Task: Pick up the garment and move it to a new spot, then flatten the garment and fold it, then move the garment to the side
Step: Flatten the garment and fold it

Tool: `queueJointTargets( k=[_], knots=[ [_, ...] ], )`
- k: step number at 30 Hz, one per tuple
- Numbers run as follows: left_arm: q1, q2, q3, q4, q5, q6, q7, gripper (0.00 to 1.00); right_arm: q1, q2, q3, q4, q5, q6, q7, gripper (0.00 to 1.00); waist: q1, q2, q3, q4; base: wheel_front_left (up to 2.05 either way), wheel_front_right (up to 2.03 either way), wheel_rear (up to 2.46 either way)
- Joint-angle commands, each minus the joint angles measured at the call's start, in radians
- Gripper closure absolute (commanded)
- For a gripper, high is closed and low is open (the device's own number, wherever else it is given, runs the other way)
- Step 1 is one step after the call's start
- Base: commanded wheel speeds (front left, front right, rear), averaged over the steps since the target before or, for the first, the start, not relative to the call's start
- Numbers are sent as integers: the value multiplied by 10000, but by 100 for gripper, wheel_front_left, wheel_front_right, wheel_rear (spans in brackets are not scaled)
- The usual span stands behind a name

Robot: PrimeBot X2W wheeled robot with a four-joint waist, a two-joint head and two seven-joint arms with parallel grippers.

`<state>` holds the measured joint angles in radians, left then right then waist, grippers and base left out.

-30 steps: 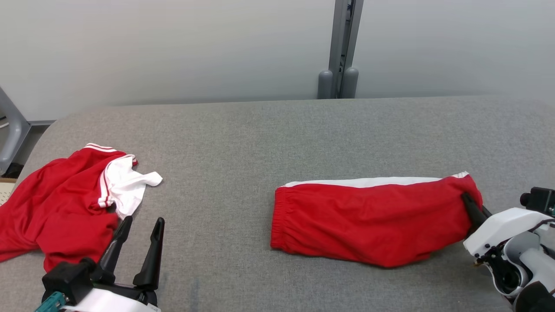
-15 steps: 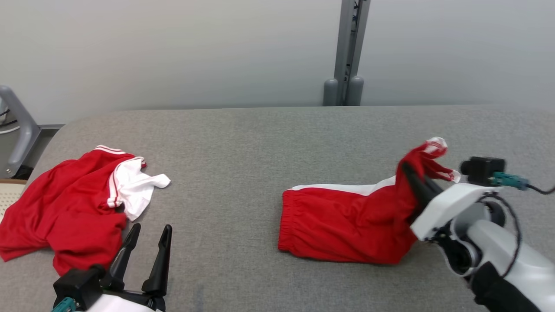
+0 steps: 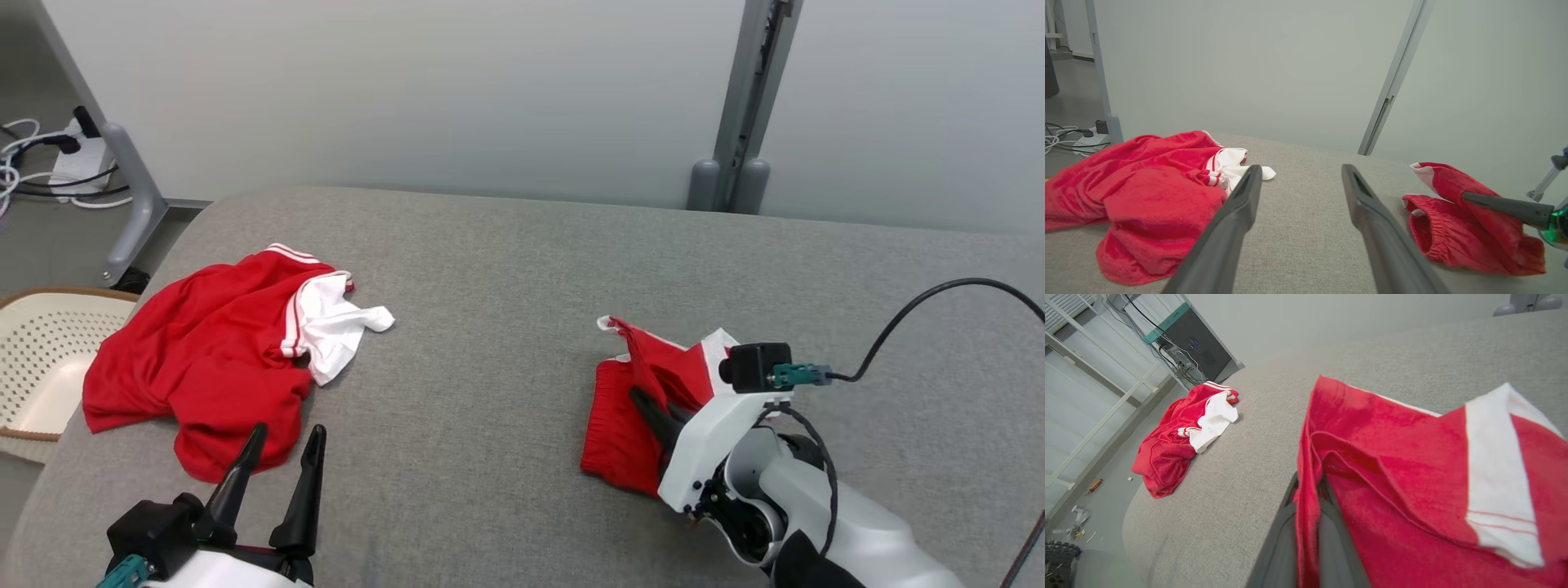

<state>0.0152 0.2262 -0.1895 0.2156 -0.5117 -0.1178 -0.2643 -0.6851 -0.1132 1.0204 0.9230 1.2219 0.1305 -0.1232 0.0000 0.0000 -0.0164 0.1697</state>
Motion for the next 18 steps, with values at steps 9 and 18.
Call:
queueJointTargets(
  k=[9, 18],
  knots=[
    [-272, -32, 36, 220, -32, -82, 1, 0, 40, 437, 456, 581, 379, 5, 85, 69, 0, 0, 50, 463, 0, 0, 0],
    [-113, -107, 172, 322, -32, -103, 1, 0, -148, 516, 713, 245, 648, 5, -490, 0, 0, 0, -59, 41, 0, 0, 0]
  ],
)
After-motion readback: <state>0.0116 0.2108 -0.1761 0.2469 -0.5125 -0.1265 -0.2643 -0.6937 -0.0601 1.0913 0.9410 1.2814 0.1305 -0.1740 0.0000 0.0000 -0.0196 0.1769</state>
